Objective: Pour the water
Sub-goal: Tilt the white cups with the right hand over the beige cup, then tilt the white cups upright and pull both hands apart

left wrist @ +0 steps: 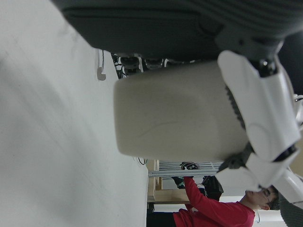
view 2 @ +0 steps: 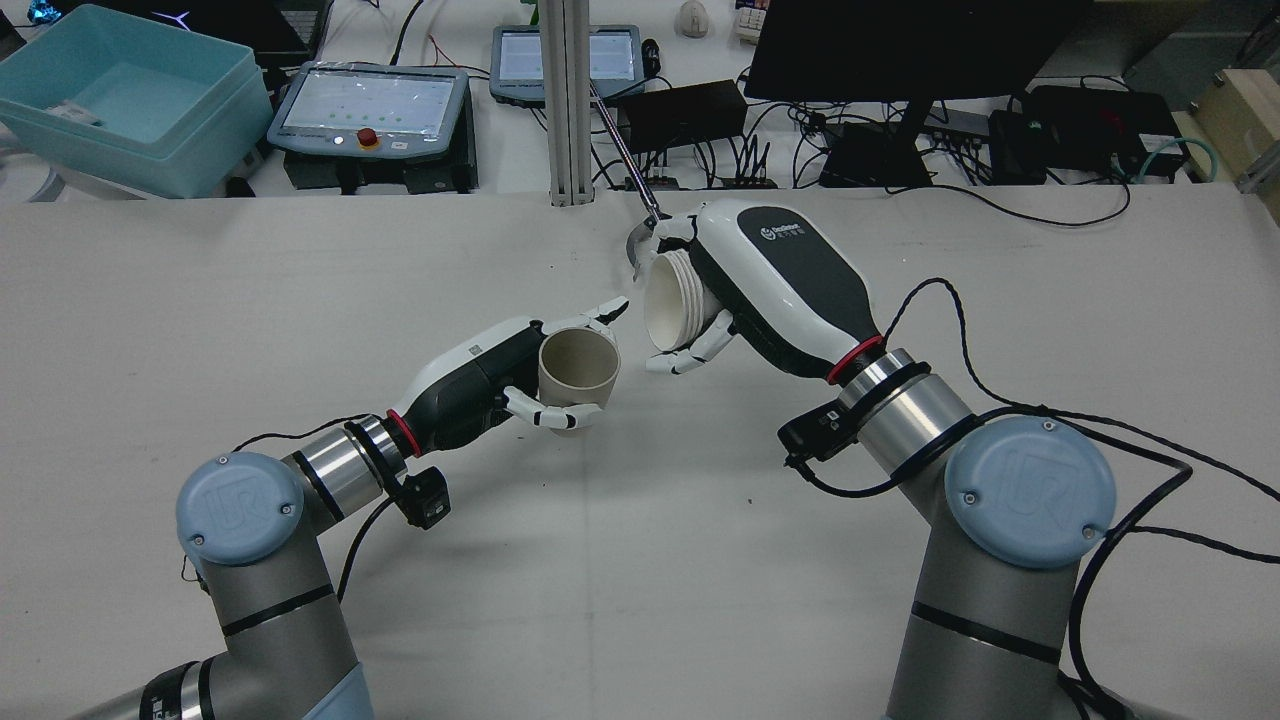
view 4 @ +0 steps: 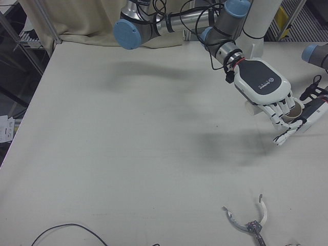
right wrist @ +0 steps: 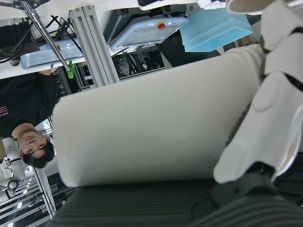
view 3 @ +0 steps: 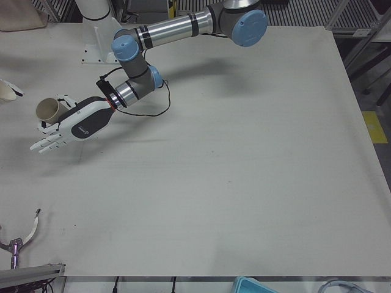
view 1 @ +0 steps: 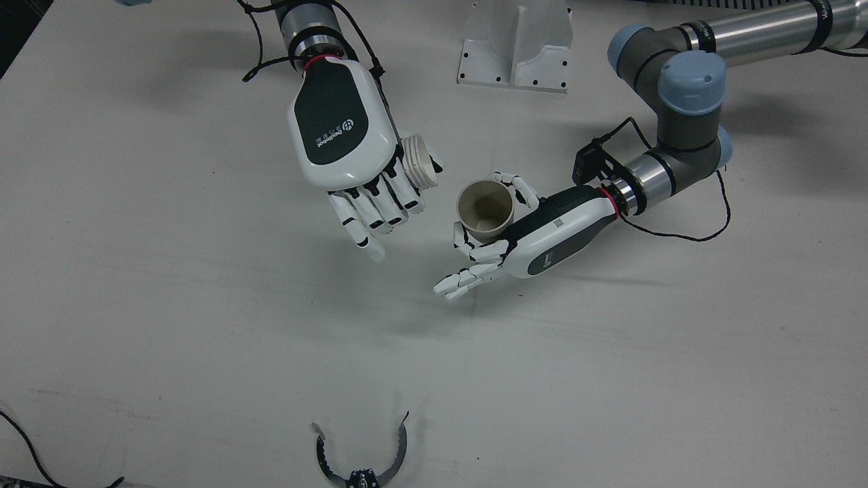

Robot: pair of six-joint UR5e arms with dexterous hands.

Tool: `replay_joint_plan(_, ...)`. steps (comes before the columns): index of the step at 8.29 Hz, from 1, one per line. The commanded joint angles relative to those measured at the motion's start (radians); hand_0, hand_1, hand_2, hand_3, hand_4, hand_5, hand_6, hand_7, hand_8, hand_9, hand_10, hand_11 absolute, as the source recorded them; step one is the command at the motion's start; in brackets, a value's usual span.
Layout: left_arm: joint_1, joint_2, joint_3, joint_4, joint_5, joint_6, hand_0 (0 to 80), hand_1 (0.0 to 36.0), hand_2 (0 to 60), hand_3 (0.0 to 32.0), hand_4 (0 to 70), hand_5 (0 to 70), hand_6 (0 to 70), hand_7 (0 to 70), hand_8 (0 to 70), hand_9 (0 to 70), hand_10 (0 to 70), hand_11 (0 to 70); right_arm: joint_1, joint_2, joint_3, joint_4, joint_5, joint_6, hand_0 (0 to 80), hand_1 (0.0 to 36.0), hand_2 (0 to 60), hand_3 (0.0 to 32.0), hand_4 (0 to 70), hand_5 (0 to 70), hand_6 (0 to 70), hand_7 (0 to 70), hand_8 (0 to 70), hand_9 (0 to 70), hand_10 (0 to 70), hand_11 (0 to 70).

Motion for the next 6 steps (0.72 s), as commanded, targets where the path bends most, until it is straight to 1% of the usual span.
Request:
replay_joint_plan(1,-0.003,0.003,0.0,-0.001,0.0,-0.001,39.2,36.0,60.0,0.0,24.4,57.8,2.9,6.7,1.3,2.6,4.9,9.4,0.012,0.042,-0.018,-0.003,0.003,0.003,59.7,36.0,60.0,0.0,25.7,70.0,51.0,70.0,41.8,57.7,18.0,28.8)
replay_joint_plan(2,-0.019,0.004,-0.003,0.001,0.0,-0.008,39.2,36.0,60.0,0.0,24.3,57.6,2.8,6.4,1.2,2.6,4.9,9.4,0.077,0.037,0.027,0.006,0.009,0.03,58.9,36.0,60.0,0.0,25.1,70.0,50.7,70.0,41.8,57.6,18.1,29.0)
replay_joint_plan(3,-0.073,0.016,-0.017,0.005,0.002,-0.016,39.5,36.0,60.0,0.0,24.3,57.7,2.7,6.5,1.2,2.6,4.7,9.2,0.152,-0.002,0.039,0.01,0.033,0.187,57.6,36.0,60.0,0.0,23.7,70.0,49.1,70.0,41.5,57.2,18.7,29.7)
replay_joint_plan(4,-0.122,0.044,-0.033,0.028,0.002,-0.037,40.4,36.0,60.0,0.0,24.5,57.8,2.7,6.4,1.3,2.7,4.7,9.2,0.206,-0.085,0.028,0.026,0.061,0.418,55.7,36.0,60.0,0.0,23.7,70.0,48.3,69.1,41.5,57.2,19.3,30.4)
replay_joint_plan(5,-0.162,0.077,-0.034,0.028,0.002,-0.057,41.1,36.0,60.0,0.0,24.7,57.8,2.6,6.3,1.3,2.5,4.7,9.2,0.249,-0.161,0.017,0.031,0.093,0.595,53.2,34.7,60.0,0.0,23.2,70.0,48.0,67.3,42.6,58.5,21.1,32.7)
replay_joint_plan(6,-0.212,0.117,-0.032,0.027,0.002,-0.065,40.6,36.0,60.0,0.0,24.4,57.1,2.3,6.1,1.1,2.4,4.6,9.1,0.298,-0.206,-0.006,0.031,0.099,0.692,53.4,33.4,60.0,0.0,23.0,70.0,49.3,67.0,44.9,61.4,23.0,35.4)
